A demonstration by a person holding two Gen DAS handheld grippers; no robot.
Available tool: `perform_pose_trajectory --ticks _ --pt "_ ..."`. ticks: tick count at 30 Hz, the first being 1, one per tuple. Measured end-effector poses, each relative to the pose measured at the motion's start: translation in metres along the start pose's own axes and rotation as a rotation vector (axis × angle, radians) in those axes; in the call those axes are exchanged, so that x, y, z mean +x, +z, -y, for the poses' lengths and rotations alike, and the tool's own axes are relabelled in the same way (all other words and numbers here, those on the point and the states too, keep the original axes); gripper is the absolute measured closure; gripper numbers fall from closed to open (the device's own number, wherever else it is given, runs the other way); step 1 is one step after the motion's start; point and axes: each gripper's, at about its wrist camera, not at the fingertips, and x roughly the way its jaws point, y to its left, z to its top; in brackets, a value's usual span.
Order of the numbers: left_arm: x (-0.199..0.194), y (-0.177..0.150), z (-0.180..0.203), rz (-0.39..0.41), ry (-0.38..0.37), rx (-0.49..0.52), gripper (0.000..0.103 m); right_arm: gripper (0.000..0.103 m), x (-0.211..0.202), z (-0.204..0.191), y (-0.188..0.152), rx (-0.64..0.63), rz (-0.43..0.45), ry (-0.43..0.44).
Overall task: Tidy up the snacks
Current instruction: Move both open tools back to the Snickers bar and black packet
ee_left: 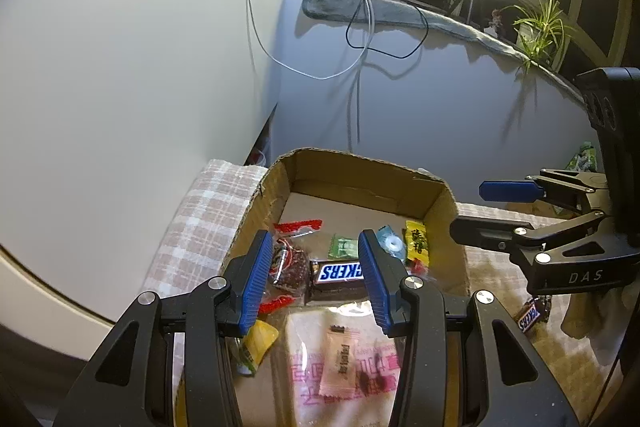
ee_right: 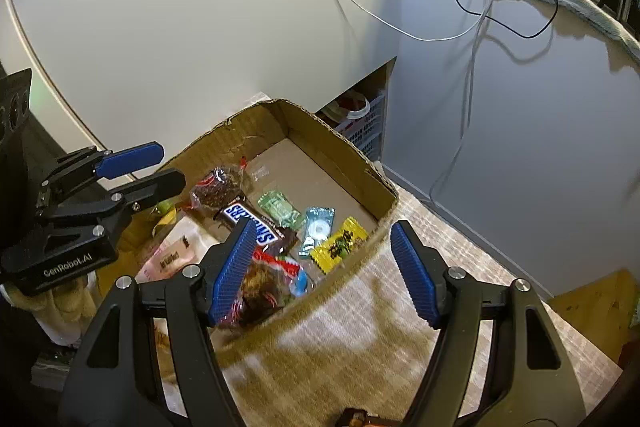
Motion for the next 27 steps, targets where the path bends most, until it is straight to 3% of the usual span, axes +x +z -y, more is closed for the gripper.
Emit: perform_pose_trajectory --ticks 17,27 --pt "-0.034 -0.018 0.068 0.030 -0.109 0.103 0.060 0.031 -0.072 0.034 -0.074 0.004 0.002 -0.080" --pt "-0.022 -0.043 0.133 -0.056 -0.193 0.233 0.060 0.031 -0.092 0.074 -0.131 0.065 -0.044 -0.124"
